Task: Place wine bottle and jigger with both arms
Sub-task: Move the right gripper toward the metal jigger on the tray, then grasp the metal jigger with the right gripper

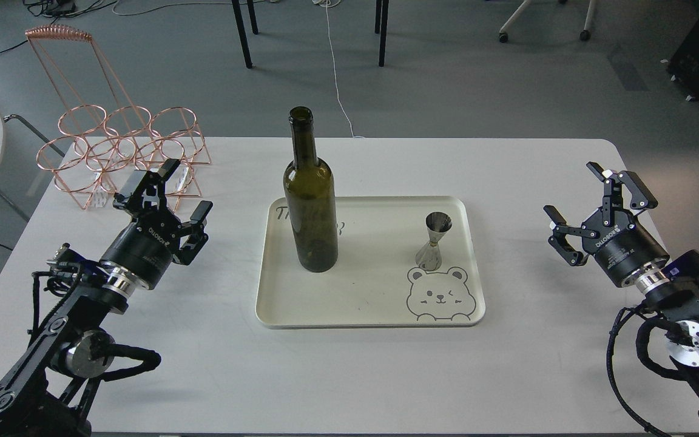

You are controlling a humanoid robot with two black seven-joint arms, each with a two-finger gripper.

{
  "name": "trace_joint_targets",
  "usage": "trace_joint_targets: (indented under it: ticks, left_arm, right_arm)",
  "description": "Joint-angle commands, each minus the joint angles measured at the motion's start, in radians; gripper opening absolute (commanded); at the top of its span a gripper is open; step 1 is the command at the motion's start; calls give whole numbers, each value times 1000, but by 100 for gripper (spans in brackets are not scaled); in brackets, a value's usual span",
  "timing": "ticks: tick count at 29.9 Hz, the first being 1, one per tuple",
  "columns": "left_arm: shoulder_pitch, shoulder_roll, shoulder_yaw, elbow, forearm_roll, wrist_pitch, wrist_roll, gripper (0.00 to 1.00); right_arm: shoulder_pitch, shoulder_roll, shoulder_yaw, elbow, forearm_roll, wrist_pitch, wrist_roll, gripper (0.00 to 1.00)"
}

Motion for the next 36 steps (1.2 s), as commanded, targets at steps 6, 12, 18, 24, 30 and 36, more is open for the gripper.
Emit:
trace_joint_targets:
  ticks: [6,12,18,24,30,36]
  left_arm:
    - [-3,-2,12,-2,14,8,-60,98]
    - [-3,7,12,-2,22,8,-174,98]
    - [3,20,14,-17,28,6,-220,98]
    - [10,21,15,-26,28,8,-220,98]
    - [11,21,15,-26,28,8,-220,98]
    - [11,21,15,-34,28,8,-220,98]
  right_arm:
    - [9,-53,8,30,-213,0,23,99]
    - [5,-186,8,225,-539,0,120,99]
    - [0,-258,-47,369,-1075,-183,171,99]
    - [12,-271,-236,342,-1483,-580,171,99]
    - [17,-166,-333,206,-1752,-863,171,99]
    - [84,-45,-359,63,-1835,-977,171,99]
